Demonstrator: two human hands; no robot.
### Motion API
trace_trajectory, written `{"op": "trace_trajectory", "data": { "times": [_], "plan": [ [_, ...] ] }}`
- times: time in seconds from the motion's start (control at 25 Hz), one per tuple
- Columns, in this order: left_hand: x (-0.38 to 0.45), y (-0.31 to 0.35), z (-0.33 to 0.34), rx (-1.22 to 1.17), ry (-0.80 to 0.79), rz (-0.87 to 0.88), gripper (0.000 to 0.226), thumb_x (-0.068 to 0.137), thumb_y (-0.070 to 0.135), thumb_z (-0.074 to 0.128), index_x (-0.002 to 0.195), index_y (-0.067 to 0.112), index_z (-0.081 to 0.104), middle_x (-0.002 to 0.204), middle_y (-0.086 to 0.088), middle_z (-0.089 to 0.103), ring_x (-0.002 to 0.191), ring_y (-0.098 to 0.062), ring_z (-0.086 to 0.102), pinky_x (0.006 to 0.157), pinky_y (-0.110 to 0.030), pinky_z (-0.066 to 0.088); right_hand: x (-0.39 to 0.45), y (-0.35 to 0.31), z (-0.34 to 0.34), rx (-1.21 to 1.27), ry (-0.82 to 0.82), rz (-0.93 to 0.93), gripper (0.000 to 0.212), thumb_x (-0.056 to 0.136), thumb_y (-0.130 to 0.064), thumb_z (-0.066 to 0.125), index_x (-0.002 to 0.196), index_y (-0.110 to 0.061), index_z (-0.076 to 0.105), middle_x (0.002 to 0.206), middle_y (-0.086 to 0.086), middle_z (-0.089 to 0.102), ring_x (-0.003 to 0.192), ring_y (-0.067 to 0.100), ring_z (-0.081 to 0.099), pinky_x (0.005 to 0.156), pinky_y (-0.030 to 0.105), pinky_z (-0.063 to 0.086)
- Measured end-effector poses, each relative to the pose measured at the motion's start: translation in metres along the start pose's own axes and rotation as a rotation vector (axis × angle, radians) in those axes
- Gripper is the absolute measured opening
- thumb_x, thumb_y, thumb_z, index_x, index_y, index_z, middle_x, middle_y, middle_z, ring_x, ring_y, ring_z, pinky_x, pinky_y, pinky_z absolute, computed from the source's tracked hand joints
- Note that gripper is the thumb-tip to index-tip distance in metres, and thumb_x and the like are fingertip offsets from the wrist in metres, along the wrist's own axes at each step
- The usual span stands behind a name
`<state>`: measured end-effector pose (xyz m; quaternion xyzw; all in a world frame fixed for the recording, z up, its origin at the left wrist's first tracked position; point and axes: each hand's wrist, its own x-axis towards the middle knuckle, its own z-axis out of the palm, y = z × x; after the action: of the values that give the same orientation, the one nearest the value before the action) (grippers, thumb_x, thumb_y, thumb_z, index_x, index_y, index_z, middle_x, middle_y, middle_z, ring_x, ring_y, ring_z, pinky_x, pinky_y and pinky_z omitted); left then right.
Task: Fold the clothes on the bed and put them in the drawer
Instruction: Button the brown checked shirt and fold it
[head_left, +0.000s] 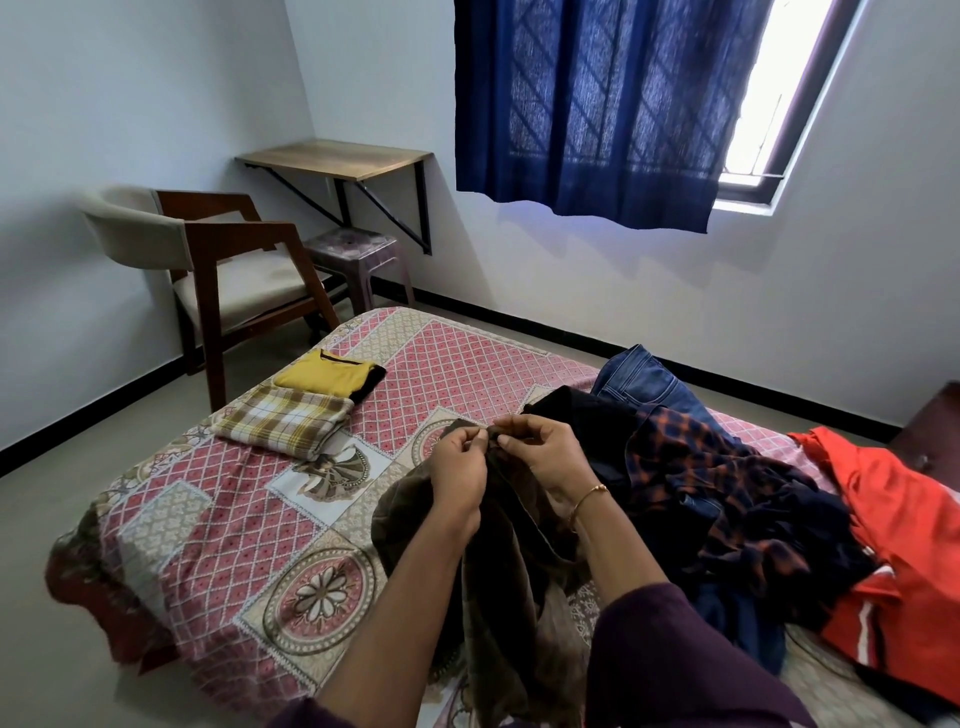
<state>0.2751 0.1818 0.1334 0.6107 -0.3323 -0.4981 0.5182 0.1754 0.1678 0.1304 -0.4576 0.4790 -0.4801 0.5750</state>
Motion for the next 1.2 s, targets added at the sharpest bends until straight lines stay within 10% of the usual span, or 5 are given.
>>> {"op": "trace_trajectory", "data": {
  "times": [0.8,1.2],
  "plan": [
    [0.003,0.0,-0.005,-0.367,-0.182,-0.256,0.01,0.087,-0.005,0.057,0.089,0.002,0.063,0.073,-0.014,0.068,0.068,-0.026,0.067,0.065,-0.033,0.056,0.004,0.004,-0.005,-0.039,0.078,-0.025,0.009,0.087,0.001,0.059,0.089,0.001,0.067,0.083,0.011,0.068,0.076,0.015,0.064,0.069,0.021,0.053],
    [0.003,0.001,-0.012,-0.249,-0.263,-0.107,0.007,0.088,-0.001,0.058,0.086,0.003,0.064,0.079,-0.013,0.068,0.071,-0.02,0.068,0.066,-0.027,0.057,0.007,0.006,-0.016,-0.236,-0.07,-0.08,0.008,0.092,-0.006,0.056,0.095,-0.003,0.062,0.082,0.002,0.062,0.076,0.009,0.059,0.066,0.014,0.051]
  ]
}}
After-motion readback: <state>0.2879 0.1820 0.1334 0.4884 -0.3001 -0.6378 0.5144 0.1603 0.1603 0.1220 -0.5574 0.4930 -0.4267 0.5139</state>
